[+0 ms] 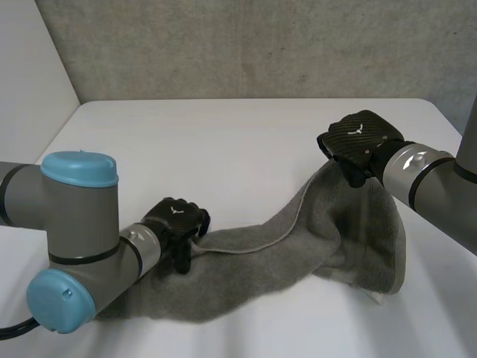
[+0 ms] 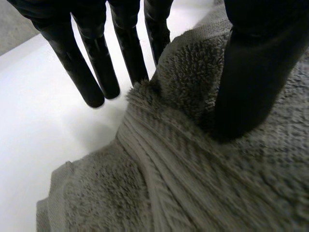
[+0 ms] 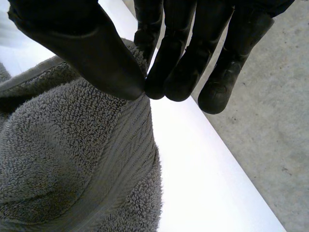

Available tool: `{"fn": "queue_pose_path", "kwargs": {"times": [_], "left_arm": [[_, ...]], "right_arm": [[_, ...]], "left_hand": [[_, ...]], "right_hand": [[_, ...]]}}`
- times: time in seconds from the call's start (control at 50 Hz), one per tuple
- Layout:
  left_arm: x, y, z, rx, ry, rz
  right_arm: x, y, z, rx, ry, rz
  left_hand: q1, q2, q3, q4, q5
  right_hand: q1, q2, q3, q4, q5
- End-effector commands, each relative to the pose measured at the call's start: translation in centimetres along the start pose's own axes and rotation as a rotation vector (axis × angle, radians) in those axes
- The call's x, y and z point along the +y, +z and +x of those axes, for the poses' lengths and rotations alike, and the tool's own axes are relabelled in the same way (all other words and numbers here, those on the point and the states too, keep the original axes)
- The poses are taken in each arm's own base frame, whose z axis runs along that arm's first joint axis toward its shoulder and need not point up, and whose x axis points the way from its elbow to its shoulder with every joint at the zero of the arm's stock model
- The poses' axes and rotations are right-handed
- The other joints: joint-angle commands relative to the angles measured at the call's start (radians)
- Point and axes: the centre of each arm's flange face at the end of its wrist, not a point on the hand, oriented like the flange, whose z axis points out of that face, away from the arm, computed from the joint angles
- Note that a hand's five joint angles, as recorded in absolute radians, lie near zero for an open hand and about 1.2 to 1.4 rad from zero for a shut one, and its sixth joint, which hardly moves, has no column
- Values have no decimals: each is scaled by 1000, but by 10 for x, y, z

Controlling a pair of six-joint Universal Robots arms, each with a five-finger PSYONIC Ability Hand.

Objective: Fold the towel.

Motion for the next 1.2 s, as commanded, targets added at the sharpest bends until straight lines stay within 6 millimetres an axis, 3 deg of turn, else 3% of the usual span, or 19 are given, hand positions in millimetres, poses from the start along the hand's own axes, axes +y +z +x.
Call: {"fn": "queue_pose_path", "kwargs": {"times": [0.02, 0.06, 0.18, 0.28, 0.34, 0.38, 0.42, 0.54, 0.62, 0.74, 0.86, 0.9, 1.02, 1.04, 1.06, 1.08, 1.1, 1.14, 1.2], "left_arm": [[3, -3, 0, 1, 9, -20], [1, -4, -2, -13, 11, -21], [-23, -13, -18, -83, 19, 45], [-102, -63, -51, -266, 14, 316], [-125, -84, -58, -307, 7, 409], [-162, -127, -66, -357, -38, 581], [-174, -145, -68, -364, -68, 648], [-185, -177, -66, -349, -132, 748], [-173, -166, -64, -340, -135, 695], [-128, -108, -62, -313, -120, 468], [-87, -43, -94, -368, -21, 249], [-86, -29, -103, -384, 11, 232], [-127, 13, -136, -469, 87, 382], [-127, 13, -136, -469, 87, 382], [-148, 15, -147, -511, 98, 468], [-171, 12, -155, -551, 108, 570], [-172, 12, -155, -551, 108, 571], [-218, -7, -169, -634, 103, 795], [-235, -20, -173, -664, 74, 896]], "right_arm": [[0, 0, 1, 4, 0, 2], [-1, 0, 1, 4, 0, 2], [-13, -6, 16, 57, -7, 38], [-63, -48, 41, 185, -26, 183], [-89, -80, 53, 271, -39, 261], [-99, -97, 58, 305, -46, 284], [-105, -118, 66, 338, -58, 283], [-92, -124, 75, 331, -83, 186], [-72, -102, 65, 212, -128, 96], [-44, -65, 46, 80, -167, -13], [-24, -29, 30, -2, -175, -68], [-15, 1, 26, 0, -182, -82], [-24, 50, 32, 140, -227, 19], [-32, 64, 43, 231, -244, 84], [-46, 74, 56, 336, -259, 172], [-46, 74, 56, 337, -259, 173], [-62, 80, 71, 447, -271, 283], [-80, 80, 83, 550, -280, 405], [-111, 69, 102, 731, -312, 619]], "left_hand": [[303, 303, 300, 297, 125], [601, 601, 598, 595, 423], [602, 602, 599, 596, 424], [602, 602, 599, 596, 424], [602, 602, 599, 596, 424], [602, 602, 599, 596, 424], [602, 602, 599, 596, 424], [602, 602, 599, 596, 424], [602, 602, 599, 596, 424], [602, 602, 599, 596, 424], [602, 602, 599, 596, 424], [602, 602, 599, 596, 424], [602, 602, 599, 596, 424], [602, 602, 599, 596, 424], [602, 602, 599, 596, 424], [602, 602, 599, 596, 424], [602, 602, 599, 596, 424], [602, 602, 599, 596, 424], [602, 602, 599, 596, 424]], "right_hand": [[90, 72, 63, 68, 62], [90, 72, 63, 68, 62], [90, 72, 63, 68, 62], [90, 72, 63, 68, 62], [90, 72, 63, 68, 62], [90, 72, 63, 68, 62], [90, 72, 63, 68, 62], [90, 72, 63, 68, 62], [90, 72, 63, 68, 62], [90, 72, 63, 68, 62], [90, 72, 63, 68, 62], [90, 72, 63, 68, 62], [90, 72, 63, 68, 62], [90, 72, 63, 68, 62], [90, 72, 63, 68, 62], [90, 72, 63, 68, 62], [90, 72, 63, 68, 62], [90, 72, 63, 68, 62], [90, 72, 63, 68, 62]]}}
